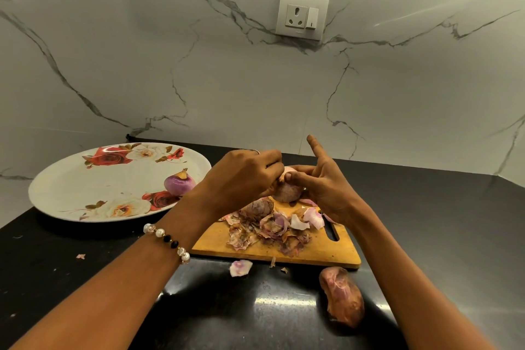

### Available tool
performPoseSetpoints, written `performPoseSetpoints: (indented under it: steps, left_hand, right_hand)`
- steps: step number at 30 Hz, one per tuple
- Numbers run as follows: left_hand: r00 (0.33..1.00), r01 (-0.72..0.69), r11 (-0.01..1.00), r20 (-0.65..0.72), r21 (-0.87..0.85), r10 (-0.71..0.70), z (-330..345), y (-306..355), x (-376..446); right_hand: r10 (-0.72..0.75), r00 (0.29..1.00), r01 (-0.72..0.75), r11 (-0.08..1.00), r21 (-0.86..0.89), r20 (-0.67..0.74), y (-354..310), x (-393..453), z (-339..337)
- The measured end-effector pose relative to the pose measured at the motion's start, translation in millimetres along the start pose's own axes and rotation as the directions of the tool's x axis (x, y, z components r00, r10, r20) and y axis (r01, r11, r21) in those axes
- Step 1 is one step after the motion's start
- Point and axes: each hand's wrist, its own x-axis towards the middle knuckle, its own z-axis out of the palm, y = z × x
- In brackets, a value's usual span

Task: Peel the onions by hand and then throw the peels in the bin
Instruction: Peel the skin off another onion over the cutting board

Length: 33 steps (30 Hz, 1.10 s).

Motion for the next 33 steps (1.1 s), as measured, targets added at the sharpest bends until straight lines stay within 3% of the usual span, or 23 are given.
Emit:
performPoseSetpoints:
  steps: [6, 11, 19, 27, 33]
  left_hand:
    - [0.999, 0.042, 0.999, -0.011, -0.028, -0.043, 2.4, 1.2, -0.5]
    - [0.985, 0.168, 0.976, -0.013, -0.141, -0.171, -1.8, -4.1, -2.0]
    - [0.918, 0.342, 0.827, -0.03, -0.447, -0.395, -9.4, -14.1, 0.1]
    - [0.926, 0.341, 0.82, 0.013, -0.46, -0.378, -5.4, -8.8, -1.3]
    - [0.951, 0.292, 0.89, 0.003, -0.351, -0.31, -5.7, -8.2, -2.3]
  right_hand:
    - [0.014, 1.0, -0.014, 1.0, 0.014, 0.005, -2.1, 0.1, 1.9]
    - [0.017, 1.0, -0.018, 0.998, 0.056, 0.016, -1.7, -0.1, 1.9]
    - [0.019, 0.998, -0.008, 0.986, 0.169, -0.063, -5.9, 0.8, -3.3]
    - [-0.004, 1.0, 0.007, 0.995, 0.104, -0.026, -4.0, 0.9, -2.7]
    - [-0.003, 1.0, 0.003, 0.998, 0.055, 0.003, -3.5, 0.0, -1.8]
